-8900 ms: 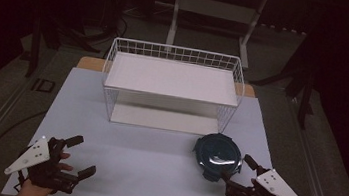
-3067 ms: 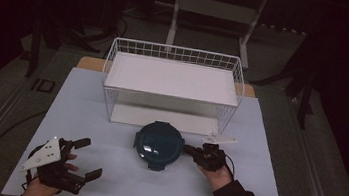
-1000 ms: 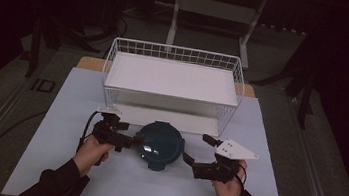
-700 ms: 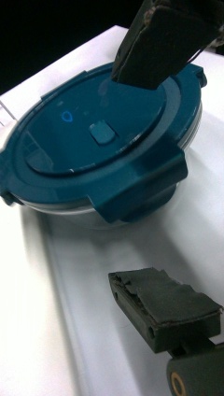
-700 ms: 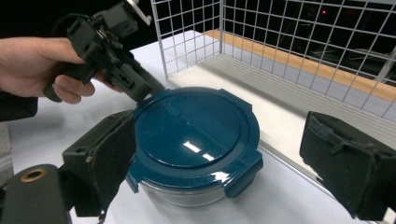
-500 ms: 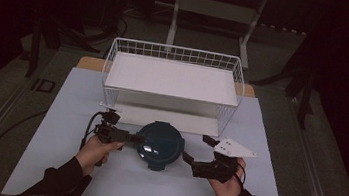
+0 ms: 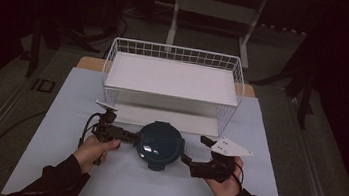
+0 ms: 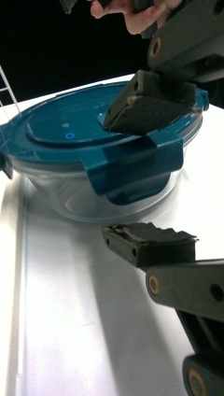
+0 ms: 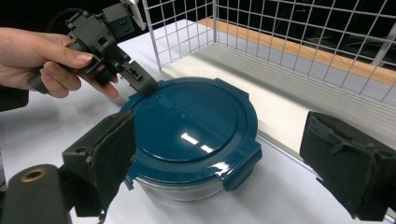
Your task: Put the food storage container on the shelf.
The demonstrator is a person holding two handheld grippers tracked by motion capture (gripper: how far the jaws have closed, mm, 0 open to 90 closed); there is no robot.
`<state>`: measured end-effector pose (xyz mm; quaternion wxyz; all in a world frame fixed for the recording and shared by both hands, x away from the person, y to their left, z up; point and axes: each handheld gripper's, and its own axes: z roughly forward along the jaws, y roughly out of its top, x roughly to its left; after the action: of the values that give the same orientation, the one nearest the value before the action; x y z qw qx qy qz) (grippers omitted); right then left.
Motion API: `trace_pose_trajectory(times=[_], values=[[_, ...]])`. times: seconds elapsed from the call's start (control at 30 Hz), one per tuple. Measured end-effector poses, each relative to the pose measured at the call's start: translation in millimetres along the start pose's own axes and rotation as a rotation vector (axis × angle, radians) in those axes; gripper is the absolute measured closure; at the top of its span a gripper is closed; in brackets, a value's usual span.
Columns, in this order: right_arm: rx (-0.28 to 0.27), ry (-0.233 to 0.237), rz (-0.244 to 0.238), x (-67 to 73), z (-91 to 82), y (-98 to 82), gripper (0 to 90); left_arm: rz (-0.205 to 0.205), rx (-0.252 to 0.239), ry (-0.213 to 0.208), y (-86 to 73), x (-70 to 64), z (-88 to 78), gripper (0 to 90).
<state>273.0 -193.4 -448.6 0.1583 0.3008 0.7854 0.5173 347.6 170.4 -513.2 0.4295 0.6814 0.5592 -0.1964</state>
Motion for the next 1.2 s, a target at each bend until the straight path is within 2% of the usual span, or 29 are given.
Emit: trace_pose_trajectory(times=[0.1, 0.27, 0.43, 0.47, 0.5, 0.53, 0.7, 0.83, 1.0, 1.03, 1.13, 1.2], values=[[0.004, 0.002, 0.003, -0.6, 0.2, -0.4, 10.6, -0.025, 0.004, -0.018, 0.1, 1.0, 1.4, 47.0], [0.004, 0.003, 0.012, -2.0, -0.3, -0.5, 10.6, -0.035, 0.011, -0.056, -0.7, 1.5, 4.4, 53.3], [0.009, 0.004, 0.017, -2.7, 0.4, -1.0, 10.7, -0.046, 0.040, -0.083, 1.3, 5.4, 5.0, 52.4], [0.014, 0.006, 0.024, -3.5, 1.3, -1.3, 10.6, -0.071, 0.062, -0.117, 1.2, 8.6, 7.5, 52.0], [0.016, 0.007, 0.028, -3.9, 1.5, -1.5, 10.7, -0.074, 0.069, -0.128, 0.6, 9.5, 8.6, 50.7], [0.020, 0.010, 0.032, -4.3, 2.0, -1.9, 10.7, -0.078, 0.068, -0.132, 0.4, 10.2, 8.8, 50.7], [0.034, 0.013, 0.047, -6.7, 3.8, -3.5, 11.1, -0.045, 0.066, -0.115, 0.4, 7.7, 7.5, 51.5], [0.057, 0.030, 0.098, -11.9, 7.3, -5.9, 11.7, -0.025, 0.060, -0.113, -1.4, 5.5, 6.2, 52.2], [0.108, 0.084, 0.227, -23.5, 17.6, -12.4, 15.7, 0.031, 0.050, -0.100, -5.8, -0.3, 2.5, 53.5], [0.128, 0.100, 0.269, -27.2, 21.1, -14.7, 16.6, 0.031, 0.050, -0.100, -5.8, -0.3, 2.5, 53.7], [0.163, 0.135, 0.357, -35.0, 28.1, -20.0, 22.6, 0.102, 0.032, -0.097, -10.4, -7.4, -0.2, 54.7], [0.183, 0.157, 0.412, -40.5, 32.0, -23.5, 26.7, 0.133, 0.028, -0.094, -12.5, -10.0, -1.9, 55.6]])
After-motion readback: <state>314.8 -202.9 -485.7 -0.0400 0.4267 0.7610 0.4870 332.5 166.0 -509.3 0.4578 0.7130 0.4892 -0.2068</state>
